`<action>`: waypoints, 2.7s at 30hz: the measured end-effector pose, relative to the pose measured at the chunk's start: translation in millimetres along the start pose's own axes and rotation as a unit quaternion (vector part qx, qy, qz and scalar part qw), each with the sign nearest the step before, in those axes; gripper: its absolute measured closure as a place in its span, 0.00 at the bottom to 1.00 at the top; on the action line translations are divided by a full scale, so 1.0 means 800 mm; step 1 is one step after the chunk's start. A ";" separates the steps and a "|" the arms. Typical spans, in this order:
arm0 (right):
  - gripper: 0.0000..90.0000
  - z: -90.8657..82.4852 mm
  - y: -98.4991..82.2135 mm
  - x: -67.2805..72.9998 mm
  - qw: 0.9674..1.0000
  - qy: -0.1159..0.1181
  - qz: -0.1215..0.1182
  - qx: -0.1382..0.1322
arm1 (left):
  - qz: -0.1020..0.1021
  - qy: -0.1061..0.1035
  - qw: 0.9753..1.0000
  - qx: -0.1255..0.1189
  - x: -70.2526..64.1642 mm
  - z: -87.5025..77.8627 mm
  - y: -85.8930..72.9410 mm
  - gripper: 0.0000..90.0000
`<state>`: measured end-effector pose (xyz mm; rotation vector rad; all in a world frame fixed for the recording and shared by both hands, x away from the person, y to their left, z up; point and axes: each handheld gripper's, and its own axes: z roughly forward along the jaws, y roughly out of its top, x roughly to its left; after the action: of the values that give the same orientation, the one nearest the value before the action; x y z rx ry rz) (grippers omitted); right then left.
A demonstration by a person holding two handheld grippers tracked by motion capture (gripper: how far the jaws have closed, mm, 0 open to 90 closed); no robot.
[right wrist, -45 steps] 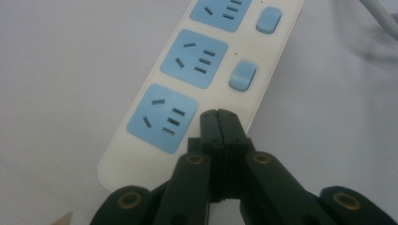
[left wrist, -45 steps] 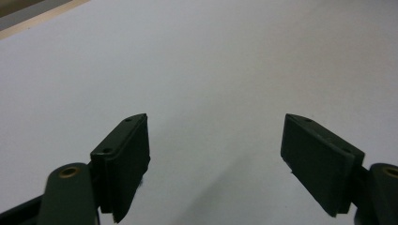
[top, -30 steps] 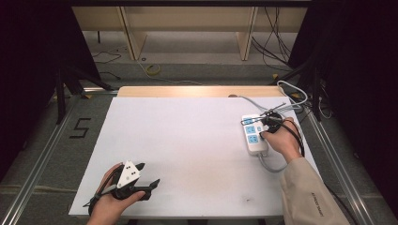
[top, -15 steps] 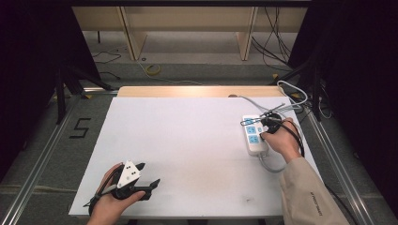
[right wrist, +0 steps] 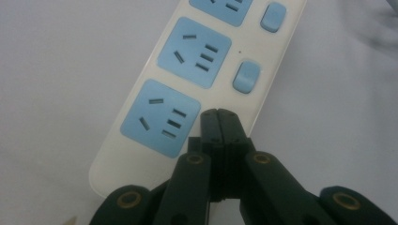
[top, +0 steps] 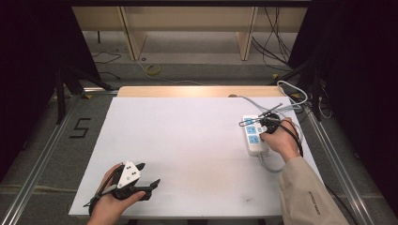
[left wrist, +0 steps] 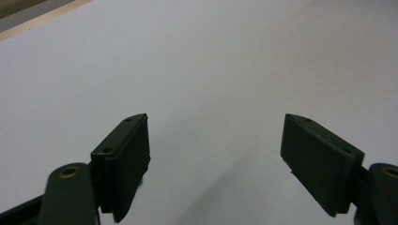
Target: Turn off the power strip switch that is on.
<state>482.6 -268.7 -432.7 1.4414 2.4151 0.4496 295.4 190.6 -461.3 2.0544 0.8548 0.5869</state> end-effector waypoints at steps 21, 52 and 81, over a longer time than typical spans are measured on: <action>1.00 0.002 0.002 -0.002 1.000 0.004 0.010 0.010 | 0.000 0.001 1.000 0.000 0.000 0.000 0.000 0.27; 1.00 0.001 -0.008 -0.006 0.999 0.015 0.025 -0.022 | -0.002 0.001 1.000 0.003 0.002 0.001 0.000 0.27; 1.00 -0.004 -0.009 -0.003 0.999 0.008 0.024 -0.035 | -0.001 0.001 1.000 0.003 0.001 0.001 0.000 0.27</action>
<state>476.7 -274.4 -432.9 1.4733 2.3569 0.5544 296.3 191.2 -461.8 2.0583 0.8617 0.5861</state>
